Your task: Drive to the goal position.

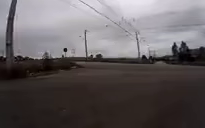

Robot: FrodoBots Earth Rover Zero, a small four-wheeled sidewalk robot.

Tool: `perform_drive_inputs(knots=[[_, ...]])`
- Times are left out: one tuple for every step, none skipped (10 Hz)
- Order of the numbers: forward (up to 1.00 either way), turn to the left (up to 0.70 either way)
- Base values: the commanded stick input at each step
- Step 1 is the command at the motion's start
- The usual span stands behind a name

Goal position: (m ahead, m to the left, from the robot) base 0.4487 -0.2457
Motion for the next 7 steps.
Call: perform_drive_inputs(knots=[[0.0, -0.45], [0.0, -0.45], [0.0, -0.45], [0.0, -0.45], [0.0, -0.45], [0.0, -0.45], [0.0, -0.45]])
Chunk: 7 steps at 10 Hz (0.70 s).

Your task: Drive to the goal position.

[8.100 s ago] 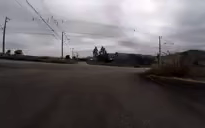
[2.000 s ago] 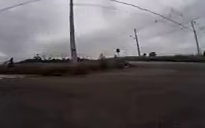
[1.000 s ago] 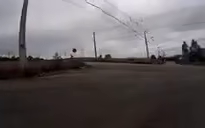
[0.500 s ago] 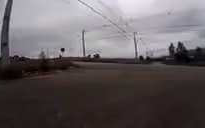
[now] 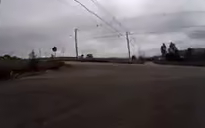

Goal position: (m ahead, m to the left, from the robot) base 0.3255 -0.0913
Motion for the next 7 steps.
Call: perform_drive_inputs(knots=[[0.0, -0.45], [0.0, -0.45], [0.0, -0.45], [0.0, -0.45], [0.0, -0.45], [0.0, -0.45], [0.0, -0.45]])
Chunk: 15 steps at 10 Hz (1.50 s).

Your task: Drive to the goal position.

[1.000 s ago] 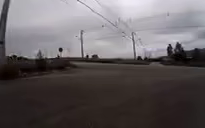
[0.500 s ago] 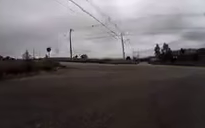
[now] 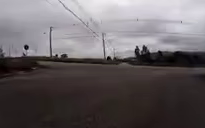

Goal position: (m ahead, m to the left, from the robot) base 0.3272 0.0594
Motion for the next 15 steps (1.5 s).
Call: perform_drive_inputs(knots=[[0.0, -0.45], [0.0, -0.45], [0.0, -0.45], [0.0, -0.45], [0.0, -0.45], [0.0, -0.45], [0.0, -0.45], [0.0, -0.45], [0.0, -0.4], [0.0, 0.0], [0.0, 0.0], [0.0, 0.0], [0.0, 0.0], [0.0, 0.0], [0.0, 0.0]])
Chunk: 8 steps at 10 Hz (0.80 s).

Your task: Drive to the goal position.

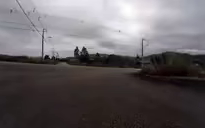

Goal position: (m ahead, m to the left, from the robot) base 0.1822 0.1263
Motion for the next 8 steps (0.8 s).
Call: perform_drive_inputs(knots=[[0.0, 0.0], [0.0, 0.0], [0.0, 0.0], [0.0, -0.29], [0.0, -0.45], [0.0, -0.45], [0.0, -0.45], [0.0, -0.45]])
